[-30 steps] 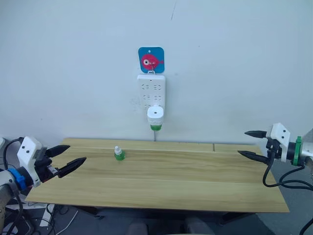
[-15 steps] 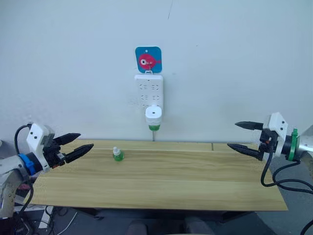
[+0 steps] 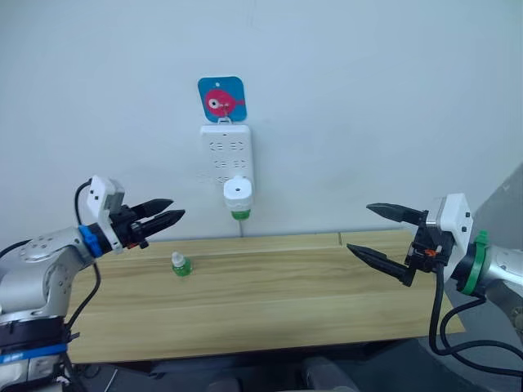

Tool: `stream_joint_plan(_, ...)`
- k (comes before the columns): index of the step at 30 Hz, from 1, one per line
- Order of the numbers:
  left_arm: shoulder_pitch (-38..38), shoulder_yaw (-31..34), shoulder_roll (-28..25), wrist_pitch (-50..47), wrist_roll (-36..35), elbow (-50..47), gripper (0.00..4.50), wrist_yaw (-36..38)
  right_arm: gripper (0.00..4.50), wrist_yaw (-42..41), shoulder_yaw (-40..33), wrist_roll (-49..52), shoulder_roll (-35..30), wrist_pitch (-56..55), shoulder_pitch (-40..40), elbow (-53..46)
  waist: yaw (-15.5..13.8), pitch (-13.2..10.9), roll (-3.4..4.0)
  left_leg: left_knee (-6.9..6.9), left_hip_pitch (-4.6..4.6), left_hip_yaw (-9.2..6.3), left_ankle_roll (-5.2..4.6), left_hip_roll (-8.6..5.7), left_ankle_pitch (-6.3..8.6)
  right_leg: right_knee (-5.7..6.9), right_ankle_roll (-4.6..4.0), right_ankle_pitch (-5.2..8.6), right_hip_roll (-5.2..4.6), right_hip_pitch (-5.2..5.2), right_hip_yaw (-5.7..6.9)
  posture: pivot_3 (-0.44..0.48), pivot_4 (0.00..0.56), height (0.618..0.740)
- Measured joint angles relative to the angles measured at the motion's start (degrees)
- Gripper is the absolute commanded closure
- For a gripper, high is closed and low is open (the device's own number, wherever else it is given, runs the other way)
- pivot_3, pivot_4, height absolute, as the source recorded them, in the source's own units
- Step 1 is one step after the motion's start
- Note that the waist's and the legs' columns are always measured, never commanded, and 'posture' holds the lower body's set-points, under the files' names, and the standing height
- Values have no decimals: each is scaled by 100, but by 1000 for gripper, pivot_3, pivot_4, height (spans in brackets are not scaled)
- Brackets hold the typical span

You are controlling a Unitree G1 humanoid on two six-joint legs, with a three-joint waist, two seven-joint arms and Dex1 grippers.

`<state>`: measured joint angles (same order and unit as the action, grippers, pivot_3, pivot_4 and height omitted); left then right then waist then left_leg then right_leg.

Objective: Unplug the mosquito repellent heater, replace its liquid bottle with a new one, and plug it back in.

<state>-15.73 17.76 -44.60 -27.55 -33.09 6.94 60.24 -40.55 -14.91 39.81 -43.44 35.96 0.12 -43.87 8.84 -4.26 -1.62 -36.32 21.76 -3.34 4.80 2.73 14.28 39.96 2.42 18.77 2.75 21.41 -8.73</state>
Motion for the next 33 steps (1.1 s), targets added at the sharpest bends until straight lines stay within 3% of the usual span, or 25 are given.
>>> stream_joint_plan(1, -111, -63, 0, 31, 62, 88, 1592, -13, 0, 95, 34, 35, 35, 43, -14, -79, 58, -8, 0, -1, 0, 0, 0, 0, 0, -1, 1, 0, 0, -2, 0, -245, 107, 740)
stream_joint_plan(7, -882, -610, 155, 198, 441, 616, 1592, -29, 0, 680, 282, 81, 207, 242, -169, -328, 306, -147, -6, -14, 14, -6, -1, -3, 1, -2, 17, -9, 1, 3, -3, -317, 108, 740)
stream_joint_plan(15, -1855, -760, 181, 663, 872, 2001, 1592, 178, 0, 1240, 566, 75, 394, 383, -199, -634, 586, -194, 11, -13, 30, -24, -5, -5, 3, -6, 21, -7, 2, 8, 8, -345, 110, 740)
stream_joint_plan(30, -1868, -763, 174, 805, 991, 2244, 1592, 518, 0, 1726, 963, 344, 514, 887, -1139, -672, 846, -210, 6, -13, 33, -33, -5, -4, 3, -5, 23, -5, 1, 8, 14, -329, 103, 740)
stream_joint_plan(33, -1864, -761, 157, 752, 979, 2245, 2176, 643, 0, 1730, 1078, 447, 508, 1070, -1202, -671, 847, -211, 6, -12, 35, -34, -5, -4, 3, -6, 24, -5, 1, 10, 15, -325, 102, 740)
